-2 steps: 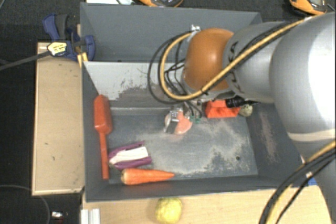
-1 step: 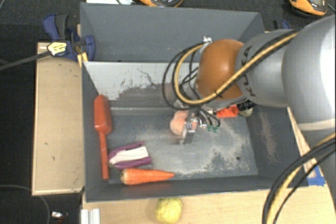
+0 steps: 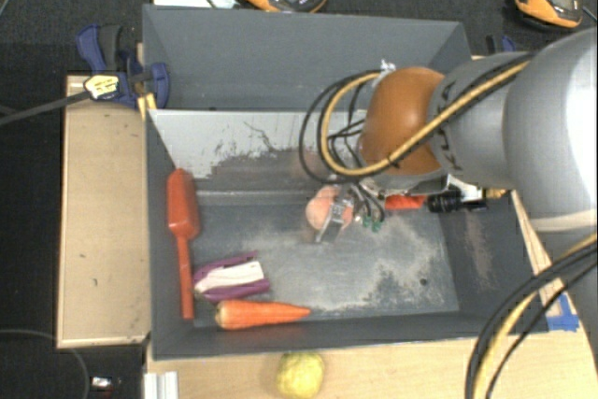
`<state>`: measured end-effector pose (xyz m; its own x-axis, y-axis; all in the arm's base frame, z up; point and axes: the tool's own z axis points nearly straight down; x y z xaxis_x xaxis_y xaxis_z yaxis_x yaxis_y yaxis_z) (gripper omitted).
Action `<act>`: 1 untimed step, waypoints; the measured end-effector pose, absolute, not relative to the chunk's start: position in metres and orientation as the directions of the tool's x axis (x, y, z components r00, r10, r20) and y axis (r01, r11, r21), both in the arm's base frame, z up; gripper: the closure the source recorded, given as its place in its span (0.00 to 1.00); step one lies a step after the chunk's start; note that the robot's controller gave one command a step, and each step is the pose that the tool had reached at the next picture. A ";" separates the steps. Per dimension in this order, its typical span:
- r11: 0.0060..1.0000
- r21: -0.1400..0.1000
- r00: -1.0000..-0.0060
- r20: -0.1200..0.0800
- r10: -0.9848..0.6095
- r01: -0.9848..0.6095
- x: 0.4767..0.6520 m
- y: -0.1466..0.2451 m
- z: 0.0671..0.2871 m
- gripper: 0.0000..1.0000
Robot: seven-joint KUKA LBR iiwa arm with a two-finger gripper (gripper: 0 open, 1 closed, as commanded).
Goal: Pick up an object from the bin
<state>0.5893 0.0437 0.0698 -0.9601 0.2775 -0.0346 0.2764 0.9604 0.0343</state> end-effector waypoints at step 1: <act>0.961 0.034 -0.960 -0.035 0.277 0.276 0.589 0.044 0.070 1.00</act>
Offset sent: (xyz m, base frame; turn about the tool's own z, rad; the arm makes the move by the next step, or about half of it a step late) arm 0.0001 0.0000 0.0359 -0.0004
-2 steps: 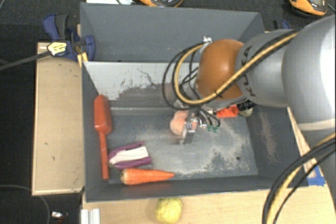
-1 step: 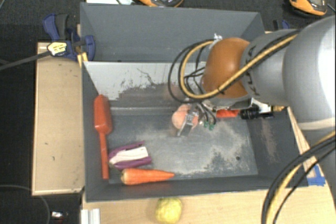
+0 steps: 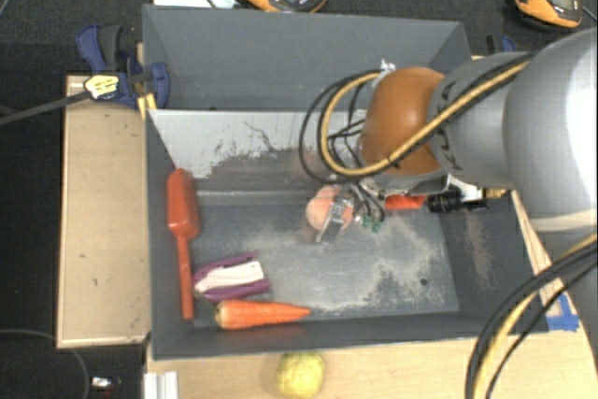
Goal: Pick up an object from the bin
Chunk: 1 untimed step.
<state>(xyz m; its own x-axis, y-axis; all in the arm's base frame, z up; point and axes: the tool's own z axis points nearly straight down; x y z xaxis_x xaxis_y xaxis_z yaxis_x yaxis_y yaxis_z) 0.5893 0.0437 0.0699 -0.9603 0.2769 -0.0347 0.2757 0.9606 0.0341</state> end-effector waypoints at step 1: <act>0.961 0.034 -0.960 -0.036 0.277 0.276 0.588 0.043 0.079 1.00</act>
Offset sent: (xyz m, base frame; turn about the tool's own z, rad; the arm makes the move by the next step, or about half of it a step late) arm -0.0011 0.0002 0.0551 -0.0007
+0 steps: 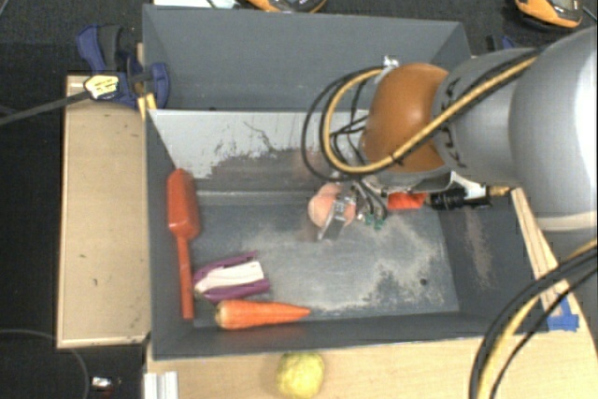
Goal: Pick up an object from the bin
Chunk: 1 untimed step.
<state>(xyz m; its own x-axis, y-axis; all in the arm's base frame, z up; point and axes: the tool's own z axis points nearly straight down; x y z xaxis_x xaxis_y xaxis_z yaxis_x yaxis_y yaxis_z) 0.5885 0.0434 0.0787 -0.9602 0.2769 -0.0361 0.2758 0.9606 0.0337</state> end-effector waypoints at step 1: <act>0.961 0.034 -0.961 -0.040 0.275 0.274 0.590 0.043 0.102 1.00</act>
Offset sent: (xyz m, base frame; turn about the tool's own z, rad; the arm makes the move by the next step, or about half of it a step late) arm 0.0011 -0.0007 0.0212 -0.0014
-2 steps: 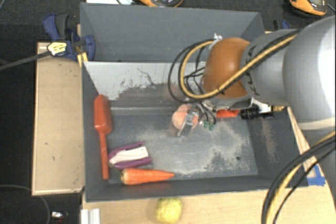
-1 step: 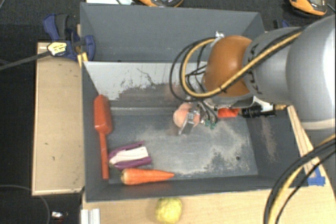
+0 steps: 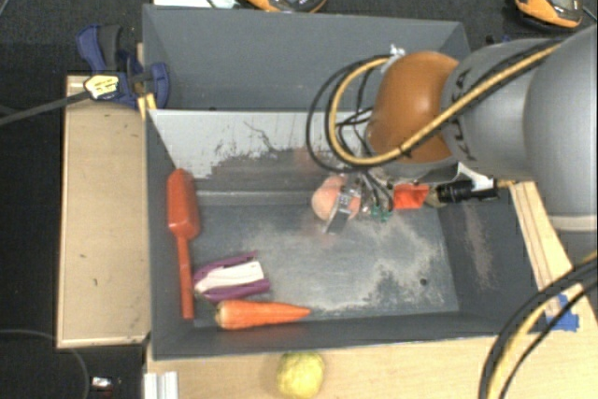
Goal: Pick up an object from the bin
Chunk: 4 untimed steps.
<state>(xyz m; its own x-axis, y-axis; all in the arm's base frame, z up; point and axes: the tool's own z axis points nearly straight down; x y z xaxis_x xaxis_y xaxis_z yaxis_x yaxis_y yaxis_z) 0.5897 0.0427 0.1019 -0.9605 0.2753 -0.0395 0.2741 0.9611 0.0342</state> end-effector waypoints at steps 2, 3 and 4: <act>0.962 0.035 -0.961 -0.042 0.274 0.272 0.590 0.043 0.144 1.00; 0.962 0.036 -0.961 -0.047 0.271 0.270 0.591 0.043 0.157 1.00; 0.963 0.037 -0.962 -0.046 0.270 0.268 0.591 0.043 0.169 1.00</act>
Offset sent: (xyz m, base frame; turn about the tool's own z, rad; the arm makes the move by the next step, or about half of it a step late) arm 0.0002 0.0000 0.0206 -0.0006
